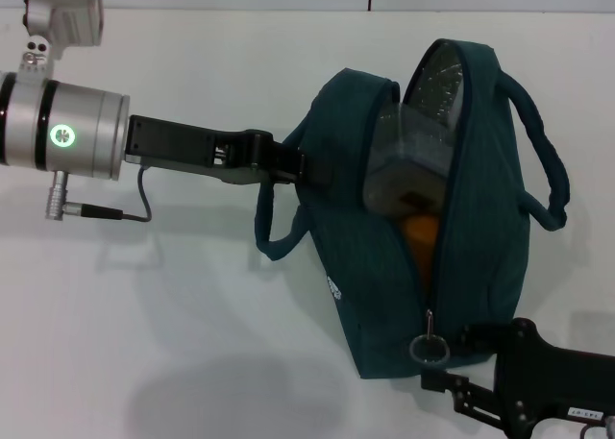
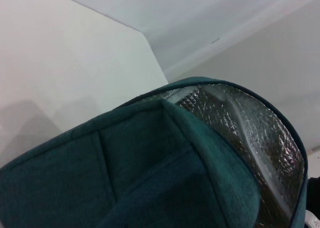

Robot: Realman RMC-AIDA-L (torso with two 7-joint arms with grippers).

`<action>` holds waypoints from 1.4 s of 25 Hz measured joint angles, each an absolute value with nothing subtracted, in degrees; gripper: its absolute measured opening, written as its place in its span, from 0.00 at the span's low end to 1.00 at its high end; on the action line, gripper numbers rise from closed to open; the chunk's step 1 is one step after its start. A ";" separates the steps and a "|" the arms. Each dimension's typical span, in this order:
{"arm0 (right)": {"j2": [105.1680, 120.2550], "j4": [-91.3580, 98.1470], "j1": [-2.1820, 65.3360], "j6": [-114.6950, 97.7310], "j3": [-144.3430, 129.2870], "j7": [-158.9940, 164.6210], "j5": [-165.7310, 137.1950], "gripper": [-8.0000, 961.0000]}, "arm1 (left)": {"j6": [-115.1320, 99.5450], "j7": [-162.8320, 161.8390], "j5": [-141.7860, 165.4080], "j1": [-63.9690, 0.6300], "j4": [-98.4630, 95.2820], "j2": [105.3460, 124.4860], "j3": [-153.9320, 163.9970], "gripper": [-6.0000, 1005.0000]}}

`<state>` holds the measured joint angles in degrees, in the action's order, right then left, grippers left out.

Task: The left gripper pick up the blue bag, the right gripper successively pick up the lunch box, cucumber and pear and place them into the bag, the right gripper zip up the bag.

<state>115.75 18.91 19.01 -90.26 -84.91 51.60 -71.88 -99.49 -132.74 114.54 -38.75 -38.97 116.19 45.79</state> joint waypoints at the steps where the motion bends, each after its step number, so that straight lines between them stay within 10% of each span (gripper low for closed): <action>1: 115.76 18.89 19.05 -90.26 -84.90 51.60 -71.88 0.59 | -99.49 -132.69 114.53 -38.75 -38.97 116.19 45.79 0.05; 12: 115.74 18.81 19.07 -90.26 -84.90 51.59 -71.74 0.02 | -99.41 -132.46 114.37 -38.76 -39.10 116.19 45.63 0.04; 24: 113.94 19.25 15.44 -96.87 -77.99 51.44 -71.71 0.01 | -98.48 -132.45 114.25 -38.69 -39.12 116.10 45.29 0.04; 35: 115.36 19.95 18.58 -99.29 -74.42 49.01 -71.84 0.01 | -98.25 -128.61 112.71 -38.44 -39.22 116.47 45.26 0.05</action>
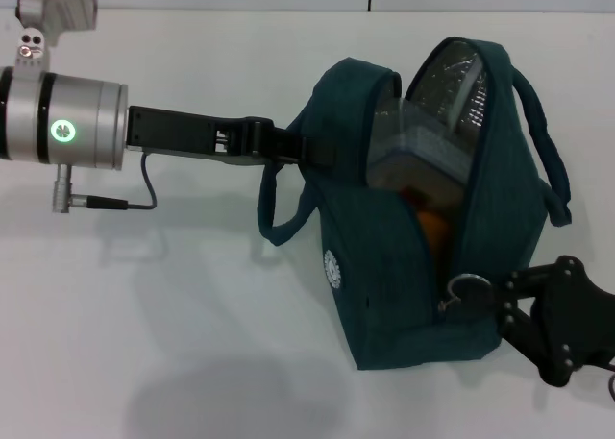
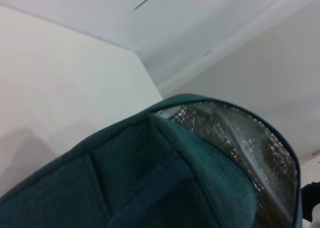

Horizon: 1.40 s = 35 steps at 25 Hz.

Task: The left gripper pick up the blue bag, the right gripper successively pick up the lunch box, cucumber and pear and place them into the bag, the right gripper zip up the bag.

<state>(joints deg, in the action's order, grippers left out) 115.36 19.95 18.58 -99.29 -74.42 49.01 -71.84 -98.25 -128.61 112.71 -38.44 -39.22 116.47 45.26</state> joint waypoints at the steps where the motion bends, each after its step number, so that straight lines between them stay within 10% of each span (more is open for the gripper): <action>1: 115.49 19.95 19.00 -99.26 -74.44 48.80 -71.80 0.01 | -97.94 -127.22 111.81 -38.07 -39.22 116.64 45.27 0.05; 25: 115.83 20.01 21.76 -100.16 -74.36 45.92 -68.40 0.01 | -100.64 -95.49 91.69 -26.17 -41.29 118.07 45.19 0.37; 35: 115.84 20.04 25.33 -101.98 -74.44 42.55 -57.28 0.01 | -106.98 -73.99 89.55 -17.53 -35.48 119.36 45.83 0.77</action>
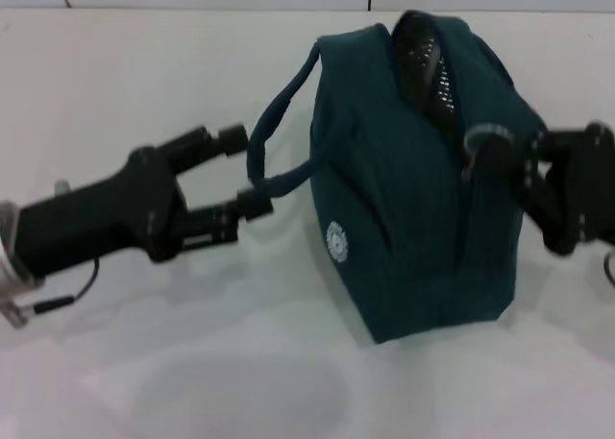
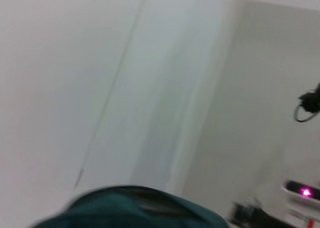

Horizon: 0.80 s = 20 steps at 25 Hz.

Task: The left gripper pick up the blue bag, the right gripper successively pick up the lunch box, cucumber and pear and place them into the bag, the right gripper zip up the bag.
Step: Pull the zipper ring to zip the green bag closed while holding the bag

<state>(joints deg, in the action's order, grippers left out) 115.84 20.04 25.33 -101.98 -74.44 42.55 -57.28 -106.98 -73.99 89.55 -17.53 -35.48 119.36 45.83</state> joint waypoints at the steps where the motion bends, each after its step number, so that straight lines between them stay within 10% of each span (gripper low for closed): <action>1: 115.84 20.05 25.88 -101.77 -74.44 42.54 -56.49 0.01 | -107.43 -72.40 89.58 -17.46 -33.88 119.30 45.84 0.80; 20: 116.19 20.04 39.11 -90.29 -79.02 42.45 -54.79 0.01 | -99.25 -60.58 88.54 -18.85 -20.48 119.70 45.36 0.88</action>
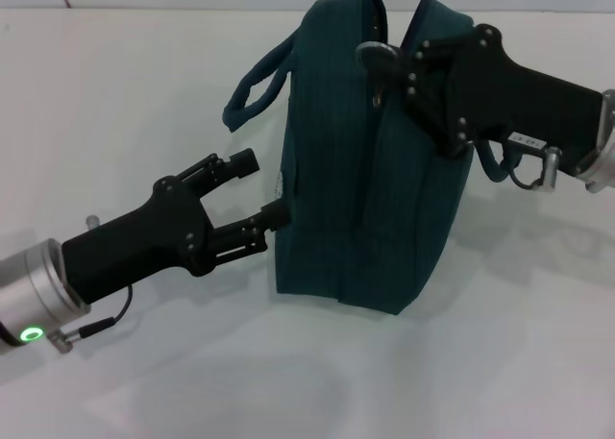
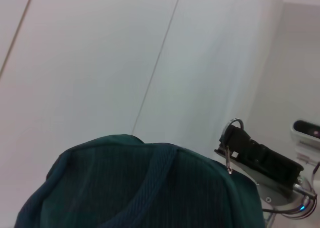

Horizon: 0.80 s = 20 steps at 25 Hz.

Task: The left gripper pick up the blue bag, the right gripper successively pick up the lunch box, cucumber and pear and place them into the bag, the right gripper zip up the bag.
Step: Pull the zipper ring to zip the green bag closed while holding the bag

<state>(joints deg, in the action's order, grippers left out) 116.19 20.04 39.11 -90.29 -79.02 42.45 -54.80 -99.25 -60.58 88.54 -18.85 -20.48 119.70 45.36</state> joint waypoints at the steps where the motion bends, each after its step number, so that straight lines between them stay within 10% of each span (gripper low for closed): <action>1: 116.19 20.04 39.27 -90.13 -79.11 42.44 -54.69 0.01 | -99.12 -60.16 88.53 -19.09 -20.30 119.70 45.44 0.88; 15: 116.19 20.13 39.67 -88.77 -79.54 42.44 -54.04 0.01 | -97.17 -57.93 88.90 -25.07 -16.05 119.83 46.36 0.87; 20: 116.18 20.12 39.70 -88.67 -79.54 42.44 -54.05 0.01 | -93.48 -58.20 88.84 -26.01 -16.02 119.94 46.44 0.66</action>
